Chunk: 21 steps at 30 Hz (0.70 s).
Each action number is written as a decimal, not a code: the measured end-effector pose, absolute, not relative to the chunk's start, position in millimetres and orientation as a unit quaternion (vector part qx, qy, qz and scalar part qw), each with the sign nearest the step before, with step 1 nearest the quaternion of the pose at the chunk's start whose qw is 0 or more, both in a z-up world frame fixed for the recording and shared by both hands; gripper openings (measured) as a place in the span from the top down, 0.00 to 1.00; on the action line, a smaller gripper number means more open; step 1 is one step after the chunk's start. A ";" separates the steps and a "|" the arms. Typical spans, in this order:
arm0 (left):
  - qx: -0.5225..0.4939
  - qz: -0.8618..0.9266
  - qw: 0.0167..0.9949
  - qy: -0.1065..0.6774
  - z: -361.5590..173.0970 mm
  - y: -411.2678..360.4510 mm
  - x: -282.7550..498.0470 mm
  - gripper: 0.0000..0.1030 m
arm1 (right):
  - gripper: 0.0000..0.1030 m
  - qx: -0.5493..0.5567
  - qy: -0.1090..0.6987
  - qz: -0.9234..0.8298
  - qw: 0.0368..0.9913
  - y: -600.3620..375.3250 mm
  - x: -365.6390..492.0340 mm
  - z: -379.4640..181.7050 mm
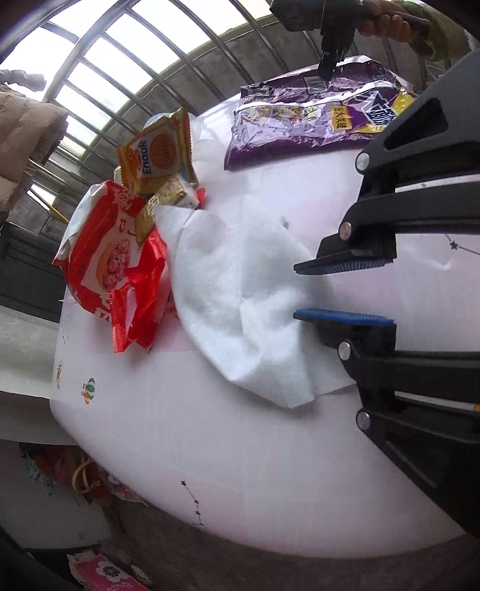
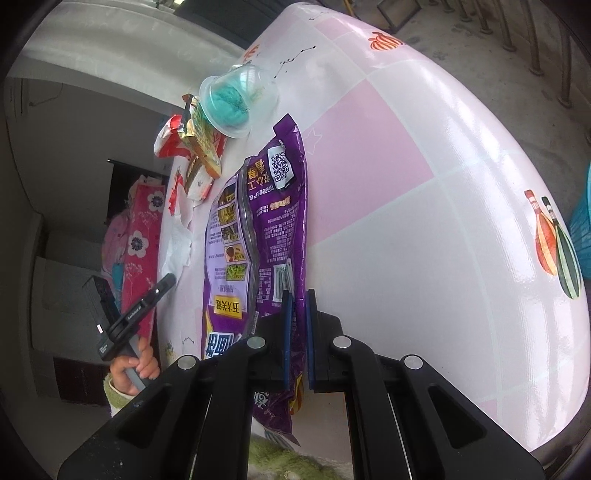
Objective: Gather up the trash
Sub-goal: 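Grasp the white tissue with the left tool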
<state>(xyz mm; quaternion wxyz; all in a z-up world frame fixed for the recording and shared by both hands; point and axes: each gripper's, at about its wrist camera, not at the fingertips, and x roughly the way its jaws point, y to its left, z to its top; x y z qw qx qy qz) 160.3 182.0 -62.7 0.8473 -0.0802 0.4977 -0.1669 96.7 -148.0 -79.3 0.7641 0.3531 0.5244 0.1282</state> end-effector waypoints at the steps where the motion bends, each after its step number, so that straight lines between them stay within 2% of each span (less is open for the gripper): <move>1: -0.087 -0.169 0.846 0.499 -63.1 181.2 150.2 0.82 | 0.95 0.355 0.525 0.128 0.763 -148.6 95.5 -80.5; 13: -0.216 -0.278 0.775 0.524 -73.5 149.6 57.7 0.82 | 0.95 0.363 0.520 0.124 0.763 -147.5 94.1 -82.5; 18: -0.199 -0.278 0.814 0.470 -47.3 148.7 48.7 0.82 | 0.94 0.362 0.519 0.121 0.765 -148.3 94.6 -81.0; 20: -0.174 -0.258 0.836 0.453 -39.7 148.0 54.5 0.77 | 0.92 0.364 0.518 0.120 0.765 -146.9 95.8 -81.8; 21: -0.159 -0.249 0.844 0.448 -37.6 145.6 57.9 0.71 | 0.92 0.366 0.517 0.120 0.764 -145.7 95.4 -82.8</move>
